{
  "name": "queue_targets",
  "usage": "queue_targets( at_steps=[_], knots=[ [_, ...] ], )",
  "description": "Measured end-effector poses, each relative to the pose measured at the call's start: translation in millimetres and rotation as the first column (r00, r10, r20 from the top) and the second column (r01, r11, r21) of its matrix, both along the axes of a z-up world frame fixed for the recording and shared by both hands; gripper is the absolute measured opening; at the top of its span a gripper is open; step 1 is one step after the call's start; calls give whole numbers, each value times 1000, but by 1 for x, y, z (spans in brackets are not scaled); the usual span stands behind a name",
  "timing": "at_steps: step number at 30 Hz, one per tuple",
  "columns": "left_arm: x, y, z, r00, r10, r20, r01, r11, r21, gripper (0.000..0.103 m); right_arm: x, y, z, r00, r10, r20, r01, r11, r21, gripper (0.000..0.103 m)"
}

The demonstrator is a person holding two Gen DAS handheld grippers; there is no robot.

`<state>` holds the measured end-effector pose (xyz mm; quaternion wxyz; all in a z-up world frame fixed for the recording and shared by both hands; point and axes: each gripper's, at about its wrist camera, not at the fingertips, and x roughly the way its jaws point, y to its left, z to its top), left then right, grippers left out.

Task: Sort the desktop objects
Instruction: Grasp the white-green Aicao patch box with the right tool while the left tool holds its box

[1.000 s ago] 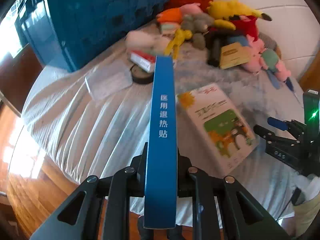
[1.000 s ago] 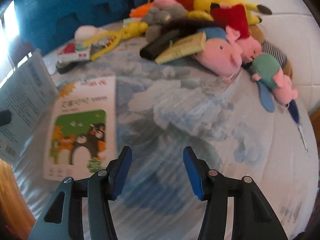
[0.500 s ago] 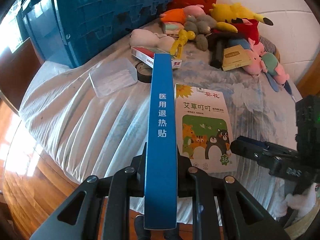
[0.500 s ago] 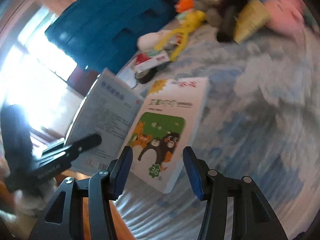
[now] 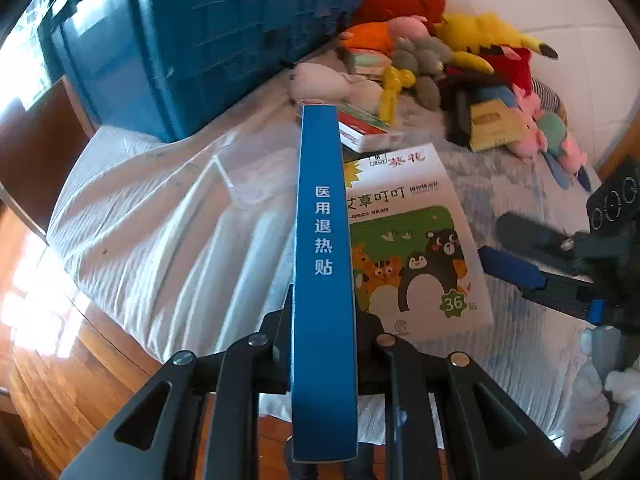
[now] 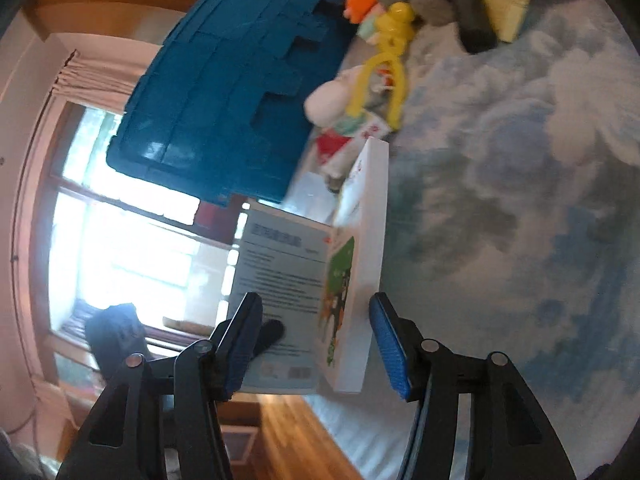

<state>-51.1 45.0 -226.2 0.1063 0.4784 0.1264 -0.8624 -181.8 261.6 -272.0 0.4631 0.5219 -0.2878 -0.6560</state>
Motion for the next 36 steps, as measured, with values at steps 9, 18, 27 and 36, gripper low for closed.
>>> queue_targets(
  at_steps=[9,18,27,36],
  knots=[
    [3,-22,-1,1000,-9,-12,9,998,67,19,12,-72,-7,997,69,24,-72,986,150,57],
    [6,-31,-1,999,-30,-21,32,996,80,19,39,-111,14,973,137,-187,-42,899,437,32],
    [10,-33,-1,999,-44,-20,45,997,62,19,59,-115,15,954,144,-261,24,834,551,25],
    [13,-29,15,996,-59,-66,61,998,29,18,84,-118,45,866,242,-437,115,755,646,13]
  ],
)
